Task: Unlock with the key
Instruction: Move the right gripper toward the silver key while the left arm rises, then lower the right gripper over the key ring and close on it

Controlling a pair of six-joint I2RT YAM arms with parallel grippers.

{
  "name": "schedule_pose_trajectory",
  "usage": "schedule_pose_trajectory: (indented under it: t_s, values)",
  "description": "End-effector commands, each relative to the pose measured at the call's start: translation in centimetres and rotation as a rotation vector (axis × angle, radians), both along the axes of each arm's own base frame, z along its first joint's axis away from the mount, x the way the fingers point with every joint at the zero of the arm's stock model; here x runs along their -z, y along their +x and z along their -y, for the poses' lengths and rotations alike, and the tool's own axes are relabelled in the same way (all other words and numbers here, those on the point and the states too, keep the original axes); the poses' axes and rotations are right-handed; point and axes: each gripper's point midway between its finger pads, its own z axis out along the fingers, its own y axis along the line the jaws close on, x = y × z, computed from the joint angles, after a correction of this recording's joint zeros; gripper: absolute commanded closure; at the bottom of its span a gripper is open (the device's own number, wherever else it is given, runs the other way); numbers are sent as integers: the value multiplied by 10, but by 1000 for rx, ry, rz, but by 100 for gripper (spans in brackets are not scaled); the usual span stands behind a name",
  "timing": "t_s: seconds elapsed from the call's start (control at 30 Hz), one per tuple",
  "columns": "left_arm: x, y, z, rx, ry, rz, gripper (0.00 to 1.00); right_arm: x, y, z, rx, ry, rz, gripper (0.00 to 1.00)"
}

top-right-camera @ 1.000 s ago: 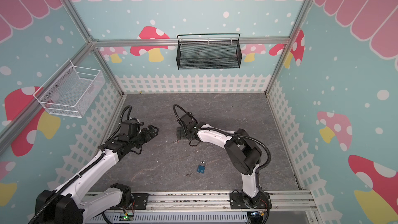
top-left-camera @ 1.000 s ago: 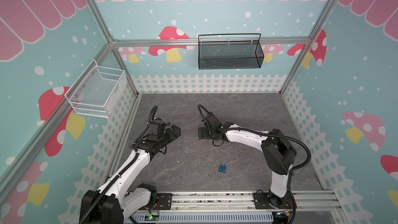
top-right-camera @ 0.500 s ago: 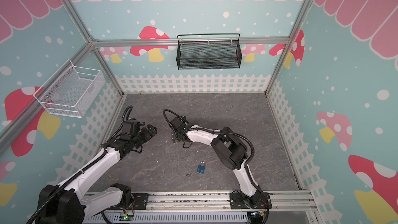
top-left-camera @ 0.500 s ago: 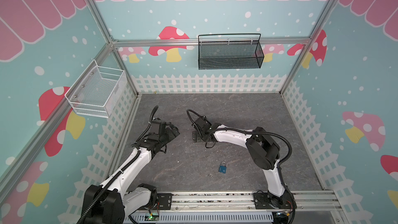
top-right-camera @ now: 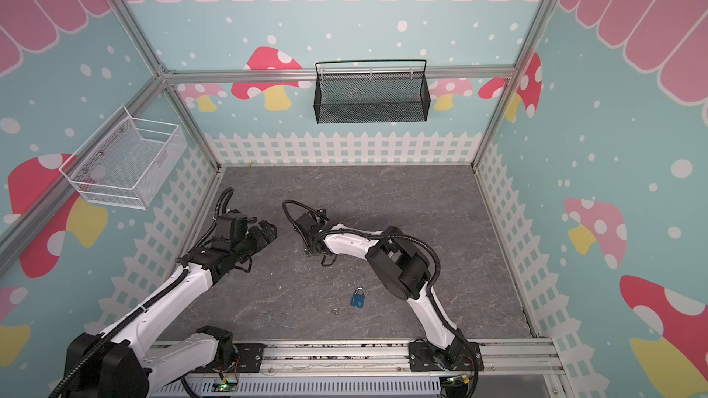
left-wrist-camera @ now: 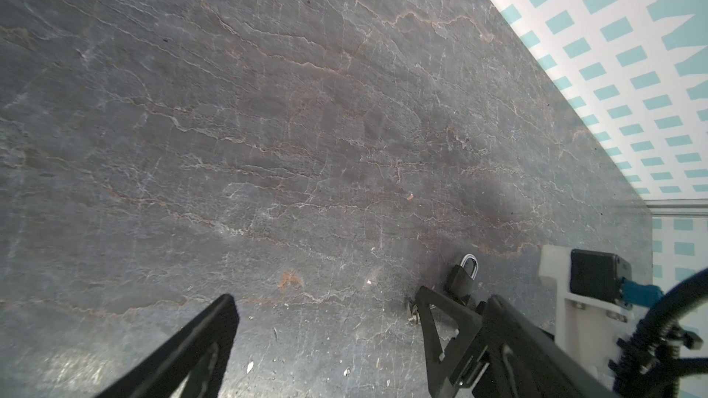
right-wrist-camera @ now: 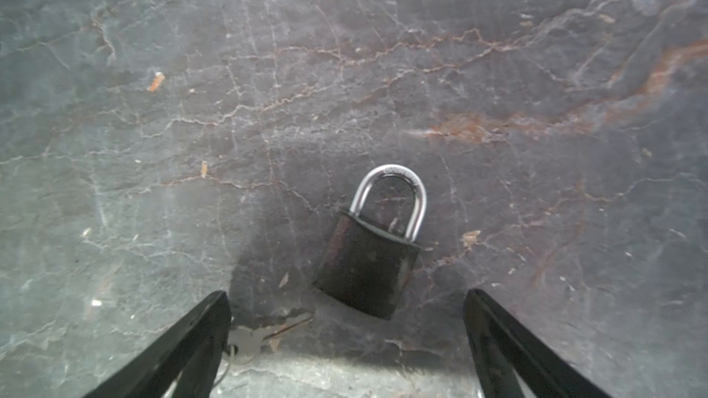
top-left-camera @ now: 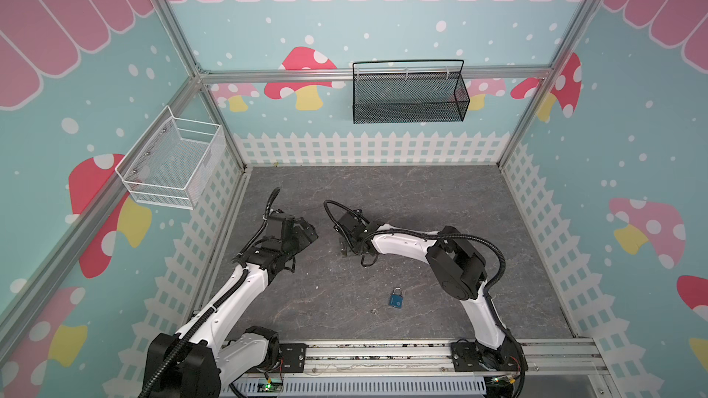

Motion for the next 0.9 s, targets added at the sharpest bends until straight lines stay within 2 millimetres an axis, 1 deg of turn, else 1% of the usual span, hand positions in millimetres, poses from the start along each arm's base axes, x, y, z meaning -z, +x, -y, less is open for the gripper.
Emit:
schedule_pose_trajectory:
  t_s: [0.0, 0.2, 0.37, 0.53, 0.73, 0.87]
  values:
    - [-1, -5, -4, -10, 22, -9, 0, 13, -5, 5, 26, -56, -20, 2]
    - [-3, -7, -3, 0, 18, -8, 0, 14, -14, 12, 9, -106, -30, 2]
    - [-6, -9, 4, 26, -9, -23, 0, 21, -31, 22, -24, -124, -79, 2]
    - [-7, -14, 12, 52, -51, -50, 0, 24, -47, 31, -98, -139, -120, 2]
    - [-8, -22, 19, 71, -60, -65, 0, 28, -68, 47, -161, -144, -171, 2]
    - [-7, -24, 28, 85, -75, -78, 0, 29, -76, 60, -171, -147, -202, 2]
